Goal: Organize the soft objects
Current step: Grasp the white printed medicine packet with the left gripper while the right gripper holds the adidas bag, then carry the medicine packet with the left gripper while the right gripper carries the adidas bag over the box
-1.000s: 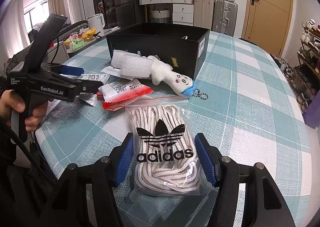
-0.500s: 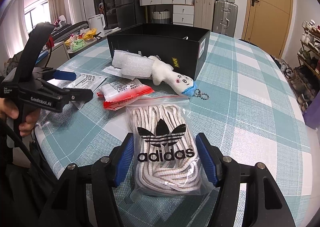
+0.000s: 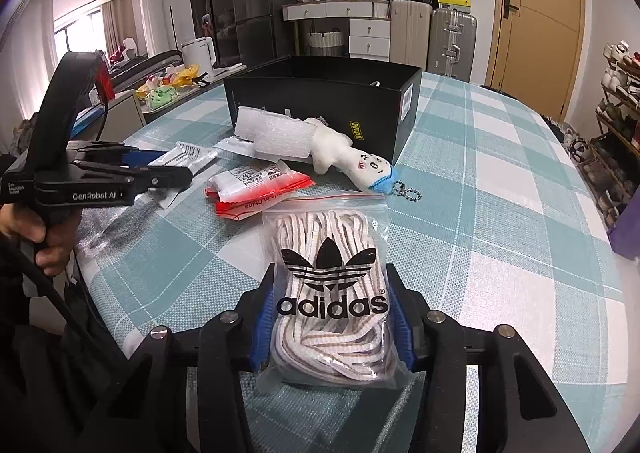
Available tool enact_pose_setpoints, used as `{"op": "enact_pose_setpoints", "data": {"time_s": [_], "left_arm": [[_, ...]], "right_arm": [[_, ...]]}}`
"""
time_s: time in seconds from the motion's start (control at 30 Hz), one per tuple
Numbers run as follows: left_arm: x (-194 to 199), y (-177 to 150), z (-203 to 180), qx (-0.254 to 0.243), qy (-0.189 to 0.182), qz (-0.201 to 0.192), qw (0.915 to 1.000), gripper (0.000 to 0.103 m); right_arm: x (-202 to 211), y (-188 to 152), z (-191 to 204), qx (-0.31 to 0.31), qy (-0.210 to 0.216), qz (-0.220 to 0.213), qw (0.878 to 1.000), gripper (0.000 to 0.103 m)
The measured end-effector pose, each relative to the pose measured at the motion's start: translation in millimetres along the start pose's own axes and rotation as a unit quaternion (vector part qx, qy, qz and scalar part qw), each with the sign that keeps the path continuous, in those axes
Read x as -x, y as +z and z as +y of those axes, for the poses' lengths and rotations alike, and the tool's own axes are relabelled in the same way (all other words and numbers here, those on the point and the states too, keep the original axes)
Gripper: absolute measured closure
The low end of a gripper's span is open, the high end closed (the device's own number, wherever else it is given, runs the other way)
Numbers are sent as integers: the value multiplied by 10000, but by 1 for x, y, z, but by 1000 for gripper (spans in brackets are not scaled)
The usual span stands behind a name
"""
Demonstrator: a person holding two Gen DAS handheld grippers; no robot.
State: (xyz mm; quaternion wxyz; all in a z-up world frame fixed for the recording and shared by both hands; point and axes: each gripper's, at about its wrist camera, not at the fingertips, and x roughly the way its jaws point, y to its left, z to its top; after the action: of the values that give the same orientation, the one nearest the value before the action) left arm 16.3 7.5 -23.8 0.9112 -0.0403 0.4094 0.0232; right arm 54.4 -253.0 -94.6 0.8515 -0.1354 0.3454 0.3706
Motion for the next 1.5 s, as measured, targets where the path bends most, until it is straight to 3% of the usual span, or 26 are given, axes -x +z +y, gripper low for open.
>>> {"op": "enact_pose_setpoints", "data": {"time_s": [0.7, 1.5], "left_arm": [[35, 20, 3, 103, -151, -775, 9968, 61], [41, 79, -4, 14, -342, -1284, 9911, 61]], "right_arm": [[37, 7, -8, -240, -93, -680, 9973, 58], [35, 79, -13, -428, -91, -1078, 9932, 58]]}}
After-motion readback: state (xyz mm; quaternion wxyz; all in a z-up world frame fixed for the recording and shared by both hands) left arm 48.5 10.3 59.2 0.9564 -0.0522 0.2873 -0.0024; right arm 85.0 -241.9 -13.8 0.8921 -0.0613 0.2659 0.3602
